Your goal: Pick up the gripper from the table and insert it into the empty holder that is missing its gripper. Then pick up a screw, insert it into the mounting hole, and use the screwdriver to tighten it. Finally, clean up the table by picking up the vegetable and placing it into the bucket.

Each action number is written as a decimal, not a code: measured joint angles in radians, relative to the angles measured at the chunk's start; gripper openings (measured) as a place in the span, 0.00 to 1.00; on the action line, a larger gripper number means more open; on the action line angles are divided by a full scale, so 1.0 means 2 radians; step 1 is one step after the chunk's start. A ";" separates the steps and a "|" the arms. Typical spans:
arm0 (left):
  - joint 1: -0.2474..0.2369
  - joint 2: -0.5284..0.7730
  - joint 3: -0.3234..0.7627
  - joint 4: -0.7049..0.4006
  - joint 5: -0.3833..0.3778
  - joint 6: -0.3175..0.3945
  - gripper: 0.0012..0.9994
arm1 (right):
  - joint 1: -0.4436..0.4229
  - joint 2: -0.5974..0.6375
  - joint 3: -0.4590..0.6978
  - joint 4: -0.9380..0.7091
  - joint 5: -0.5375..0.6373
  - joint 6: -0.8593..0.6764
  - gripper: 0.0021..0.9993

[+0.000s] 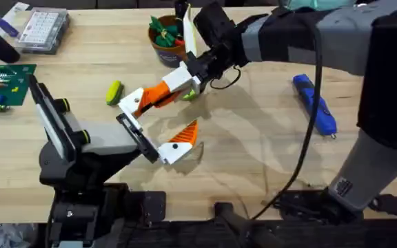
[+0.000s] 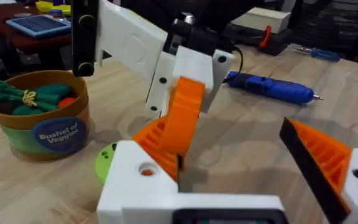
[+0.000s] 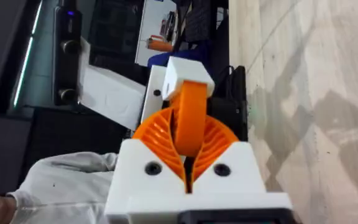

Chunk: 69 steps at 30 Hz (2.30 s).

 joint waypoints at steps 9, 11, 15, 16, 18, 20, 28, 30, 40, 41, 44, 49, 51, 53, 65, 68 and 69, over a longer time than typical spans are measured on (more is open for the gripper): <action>0.000 0.000 0.000 0.000 -0.002 0.000 0.99 | 0.001 0.000 0.000 0.005 0.006 0.011 0.02; 0.000 0.000 0.000 0.000 -0.003 -0.001 0.99 | 0.001 0.000 0.000 0.005 0.006 0.013 0.02; 0.000 0.000 0.000 0.000 -0.003 -0.001 0.99 | 0.001 0.000 0.000 0.006 0.006 0.013 0.02; 0.000 0.000 0.000 0.000 -0.003 -0.001 0.99 | 0.001 0.000 0.000 0.006 0.006 0.013 0.02; 0.000 0.000 0.000 0.000 -0.003 -0.001 0.99 | 0.001 0.000 0.000 0.006 0.006 0.013 0.01; 0.000 0.000 0.000 0.000 -0.003 -0.001 0.99 | 0.001 0.000 0.000 0.006 0.007 0.013 0.01; -0.010 0.000 0.000 -0.005 0.048 -0.002 0.99 | 0.031 0.000 0.001 0.010 0.032 0.013 0.66; -0.010 0.000 0.000 -0.006 0.053 -0.002 0.99 | 0.034 0.000 0.001 0.010 0.033 0.013 0.71; -0.010 0.000 0.000 -0.006 0.061 -0.002 0.99 | 0.030 0.000 0.001 0.010 0.034 0.013 0.89; -0.010 0.000 0.000 -0.006 0.061 -0.002 0.99 | 0.030 0.000 0.001 0.010 0.034 0.013 0.90; -0.010 0.000 0.000 -0.006 0.061 -0.002 0.99 | 0.028 0.000 0.001 0.005 0.034 0.013 0.99; -0.010 0.000 0.000 -0.006 0.061 -0.002 0.99 | 0.011 0.000 0.002 -0.060 0.034 0.000 0.99; -0.010 0.000 0.000 -0.006 0.061 -0.002 0.99 | 0.000 0.000 0.003 -0.107 0.034 -0.024 0.99; -0.010 0.000 0.000 -0.006 0.061 -0.002 0.99 | -0.011 0.000 0.004 -0.163 0.034 -0.055 0.99; -0.010 0.000 0.000 -0.007 0.063 -0.002 0.99 | -0.073 0.000 0.006 -0.477 -0.023 -0.360 0.99; -0.010 0.000 0.000 -0.007 0.063 -0.002 0.99 | -0.093 0.000 0.007 -0.550 -0.029 -0.442 0.99; -0.010 0.000 0.000 -0.007 0.063 -0.002 0.99 | -0.098 0.000 0.007 -0.563 -0.030 -0.464 0.99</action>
